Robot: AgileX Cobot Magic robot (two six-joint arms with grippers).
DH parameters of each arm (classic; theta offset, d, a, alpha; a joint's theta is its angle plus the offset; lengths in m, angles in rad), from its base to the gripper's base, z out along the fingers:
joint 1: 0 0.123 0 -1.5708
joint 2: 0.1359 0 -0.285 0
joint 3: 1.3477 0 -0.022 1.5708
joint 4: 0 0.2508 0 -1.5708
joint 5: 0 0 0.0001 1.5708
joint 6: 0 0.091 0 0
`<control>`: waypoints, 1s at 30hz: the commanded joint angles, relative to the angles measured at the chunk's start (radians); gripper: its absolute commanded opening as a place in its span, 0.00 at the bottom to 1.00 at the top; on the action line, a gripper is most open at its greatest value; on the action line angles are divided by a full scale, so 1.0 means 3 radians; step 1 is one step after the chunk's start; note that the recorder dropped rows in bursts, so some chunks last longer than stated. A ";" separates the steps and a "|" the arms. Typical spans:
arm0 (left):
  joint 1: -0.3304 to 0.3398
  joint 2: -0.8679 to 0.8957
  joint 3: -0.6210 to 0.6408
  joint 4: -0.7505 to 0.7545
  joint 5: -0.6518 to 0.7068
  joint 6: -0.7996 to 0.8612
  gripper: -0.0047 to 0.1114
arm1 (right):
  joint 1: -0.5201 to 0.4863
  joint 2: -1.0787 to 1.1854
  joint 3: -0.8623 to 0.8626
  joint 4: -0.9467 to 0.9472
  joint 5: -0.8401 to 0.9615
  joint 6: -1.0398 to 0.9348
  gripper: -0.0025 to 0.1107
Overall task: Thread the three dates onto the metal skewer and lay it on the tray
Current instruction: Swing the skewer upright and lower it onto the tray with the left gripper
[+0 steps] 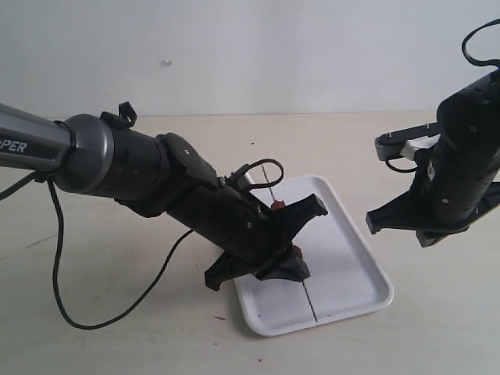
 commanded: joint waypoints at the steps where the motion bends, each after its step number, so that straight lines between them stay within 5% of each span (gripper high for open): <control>1: -0.0024 0.0013 0.0006 0.0022 -0.0037 -0.0015 0.30 | -0.0011 -0.0037 0.0009 -0.0036 -0.0033 -0.0024 0.02; 6: -0.0024 0.0013 0.0006 0.0022 -0.0027 -0.0015 0.44 | -0.0011 -0.0037 0.0009 -0.0036 -0.0022 -0.0024 0.02; 30: 0.0036 0.0013 -0.0006 -0.0153 0.0221 0.0080 0.44 | -0.0011 -0.0037 0.0009 -0.0016 0.0092 -0.0038 0.02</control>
